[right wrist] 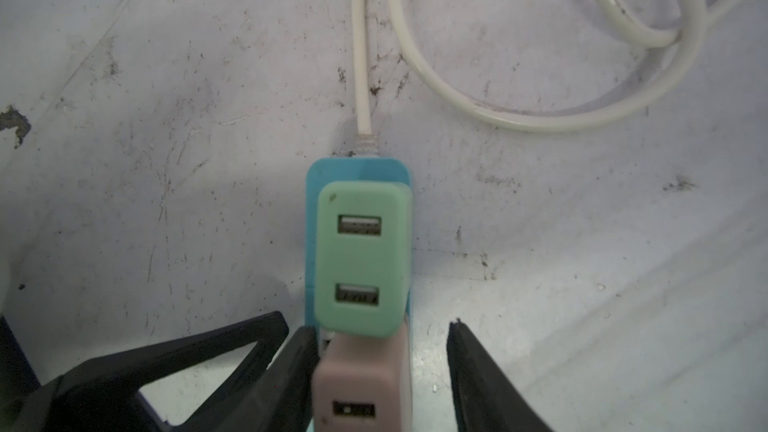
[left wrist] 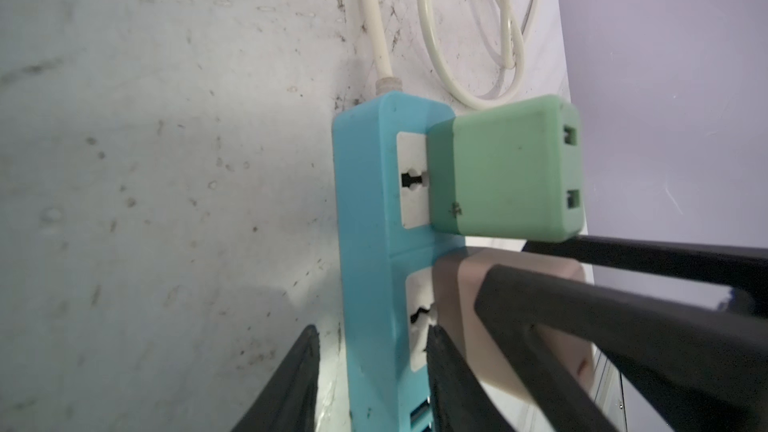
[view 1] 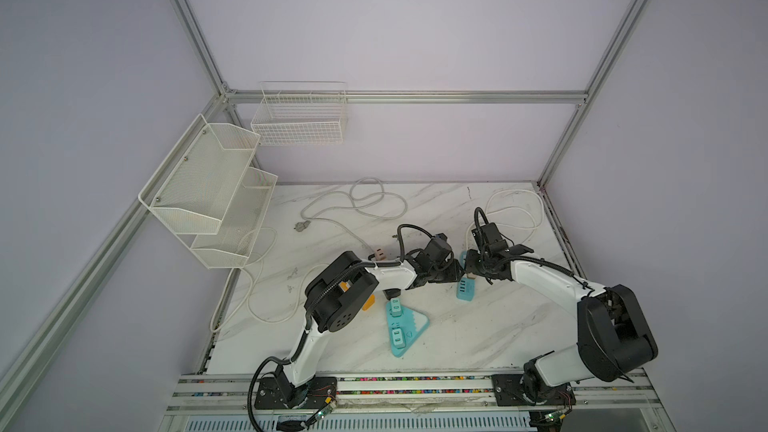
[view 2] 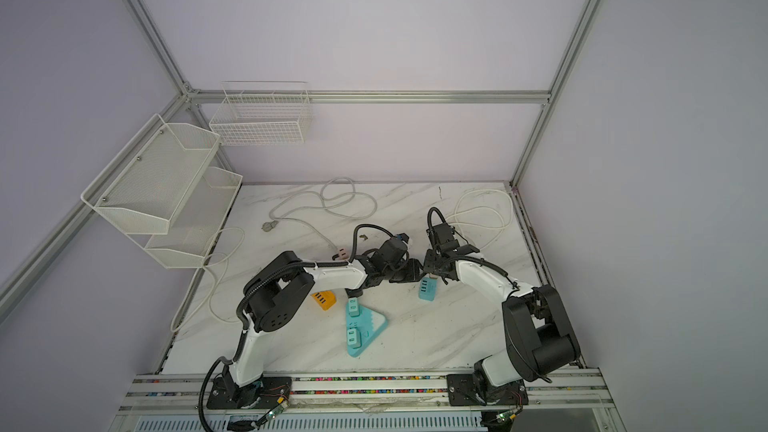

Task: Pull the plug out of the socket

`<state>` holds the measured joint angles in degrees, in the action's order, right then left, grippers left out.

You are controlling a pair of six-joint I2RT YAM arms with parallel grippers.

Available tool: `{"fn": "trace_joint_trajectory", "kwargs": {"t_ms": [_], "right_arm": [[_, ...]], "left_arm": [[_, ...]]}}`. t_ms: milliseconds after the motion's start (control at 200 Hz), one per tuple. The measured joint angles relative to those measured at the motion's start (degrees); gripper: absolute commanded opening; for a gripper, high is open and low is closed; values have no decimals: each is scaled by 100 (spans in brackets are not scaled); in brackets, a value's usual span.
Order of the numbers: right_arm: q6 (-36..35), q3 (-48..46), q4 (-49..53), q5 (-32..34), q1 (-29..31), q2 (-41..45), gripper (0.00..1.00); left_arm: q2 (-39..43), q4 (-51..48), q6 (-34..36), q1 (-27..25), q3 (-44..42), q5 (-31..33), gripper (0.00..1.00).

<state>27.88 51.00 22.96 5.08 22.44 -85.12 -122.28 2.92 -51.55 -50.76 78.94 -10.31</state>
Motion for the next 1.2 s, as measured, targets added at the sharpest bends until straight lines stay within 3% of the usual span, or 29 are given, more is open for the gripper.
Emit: {"fn": "trace_joint_trajectory", "kwargs": {"t_ms": [505, 1200], "right_arm": [[4, 4, 2, 315, 267, -120, 47], [-76, 2, 9, 302, 275, -125, 28]], "left_arm": [[-131, 48, -39, -4, 68, -149, 32], [-120, 85, -90, -111, 68, 79, 27]]}}
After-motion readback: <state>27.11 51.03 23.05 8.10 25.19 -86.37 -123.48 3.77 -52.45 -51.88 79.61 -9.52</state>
